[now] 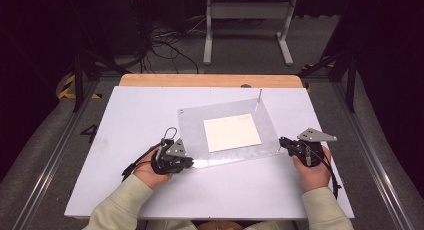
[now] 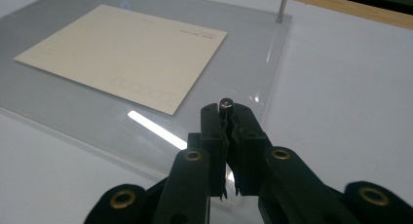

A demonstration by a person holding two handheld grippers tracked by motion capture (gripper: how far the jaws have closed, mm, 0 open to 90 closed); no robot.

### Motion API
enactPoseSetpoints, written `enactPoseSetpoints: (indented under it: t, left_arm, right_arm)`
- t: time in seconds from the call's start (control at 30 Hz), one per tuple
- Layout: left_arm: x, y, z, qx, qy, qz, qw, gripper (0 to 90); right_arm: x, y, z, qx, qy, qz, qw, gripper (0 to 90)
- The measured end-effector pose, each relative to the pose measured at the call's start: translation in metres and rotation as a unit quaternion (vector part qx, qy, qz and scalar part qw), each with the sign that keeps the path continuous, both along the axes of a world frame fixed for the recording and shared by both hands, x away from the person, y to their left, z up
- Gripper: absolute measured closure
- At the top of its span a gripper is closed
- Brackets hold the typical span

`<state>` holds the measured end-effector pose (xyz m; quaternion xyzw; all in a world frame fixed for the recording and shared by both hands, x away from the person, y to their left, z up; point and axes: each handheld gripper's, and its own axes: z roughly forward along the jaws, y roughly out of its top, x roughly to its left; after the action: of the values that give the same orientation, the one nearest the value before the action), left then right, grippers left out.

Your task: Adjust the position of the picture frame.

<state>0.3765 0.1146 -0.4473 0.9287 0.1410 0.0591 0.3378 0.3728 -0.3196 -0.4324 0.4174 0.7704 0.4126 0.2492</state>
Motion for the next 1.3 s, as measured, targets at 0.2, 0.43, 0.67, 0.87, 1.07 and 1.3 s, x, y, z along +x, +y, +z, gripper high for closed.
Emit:
enactPoseSetpoints:
  t: [0.2,0.43,0.67,0.87,1.07,1.3]
  left_arm:
    - [-0.012,-0.005,0.001,0.001,0.013,-0.039,0.9991,83.5]
    - [-0.029,-0.020,0.000,-0.009,0.040,-0.126,0.9911,83.5]
    - [-0.043,-0.037,-0.001,-0.014,0.065,-0.174,0.9824,83.4]
    - [-0.042,-0.039,-0.002,-0.020,0.076,-0.179,0.9808,83.0]
    - [-0.029,-0.025,0.010,-0.063,0.103,-0.137,0.9832,75.4]
    - [0.003,0.018,0.023,-0.090,0.027,0.081,0.9922,66.2]
  right_arm:
    - [0.003,0.000,0.000,0.002,0.000,-0.003,1.0000,84.5]
    - [0.007,-0.003,-0.002,0.015,0.003,-0.009,0.9998,84.4]
    - [0.009,-0.004,-0.003,0.023,0.003,-0.017,0.9996,84.1]
    - [0.006,-0.005,-0.002,0.026,0.001,-0.024,0.9994,82.9]
    - [-0.003,-0.010,-0.001,0.045,0.000,-0.027,0.9986,78.5]
    - [-0.003,-0.007,-0.006,0.035,0.019,-0.034,0.9986,78.5]
